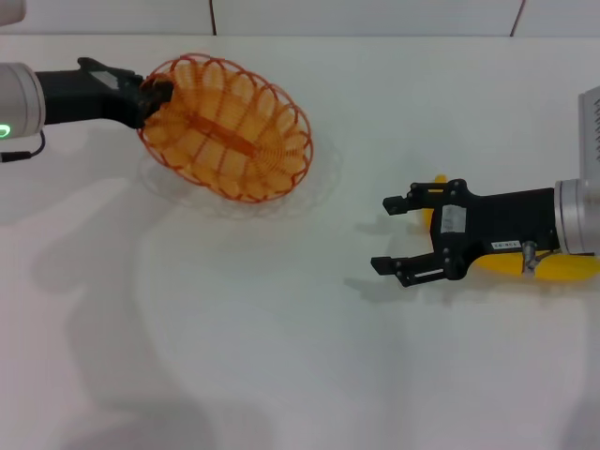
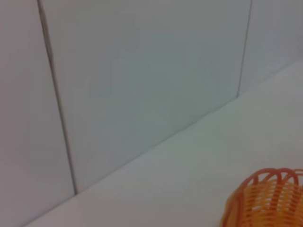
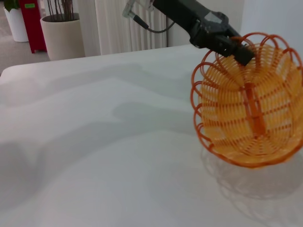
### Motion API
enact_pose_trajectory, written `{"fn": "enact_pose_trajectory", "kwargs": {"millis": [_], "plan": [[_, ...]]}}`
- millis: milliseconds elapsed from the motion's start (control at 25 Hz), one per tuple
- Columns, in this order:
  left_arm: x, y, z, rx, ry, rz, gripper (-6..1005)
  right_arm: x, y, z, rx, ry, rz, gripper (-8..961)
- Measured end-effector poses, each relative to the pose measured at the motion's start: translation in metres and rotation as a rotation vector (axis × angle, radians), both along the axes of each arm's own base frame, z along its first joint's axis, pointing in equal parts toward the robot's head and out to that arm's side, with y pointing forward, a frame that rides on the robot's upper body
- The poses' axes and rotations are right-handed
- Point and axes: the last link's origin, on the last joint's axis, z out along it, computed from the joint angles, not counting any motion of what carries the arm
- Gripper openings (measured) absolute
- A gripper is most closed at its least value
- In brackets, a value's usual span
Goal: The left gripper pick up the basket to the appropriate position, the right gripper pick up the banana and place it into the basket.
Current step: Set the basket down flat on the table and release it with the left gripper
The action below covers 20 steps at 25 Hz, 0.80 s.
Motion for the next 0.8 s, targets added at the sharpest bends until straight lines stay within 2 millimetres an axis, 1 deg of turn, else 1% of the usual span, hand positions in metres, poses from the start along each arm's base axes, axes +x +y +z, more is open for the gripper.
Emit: {"fn": "enact_pose_trajectory", "kwargs": {"millis": [120, 280, 800], "plan": [[0.000, 0.000, -0.003, 0.015, -0.041, -0.002, 79, 0.001, 0.000, -0.001, -0.004, -0.008, 0.001, 863], [-0.006, -0.001, -0.010, 0.043, -0.092, 0.019, 79, 0.002, -0.001, -0.001, -0.010, -0.020, 0.003, 863], [-0.026, -0.005, -0.028, 0.086, -0.159, 0.113, 80, 0.002, -0.001, -0.002, -0.011, -0.021, 0.003, 862]]}}
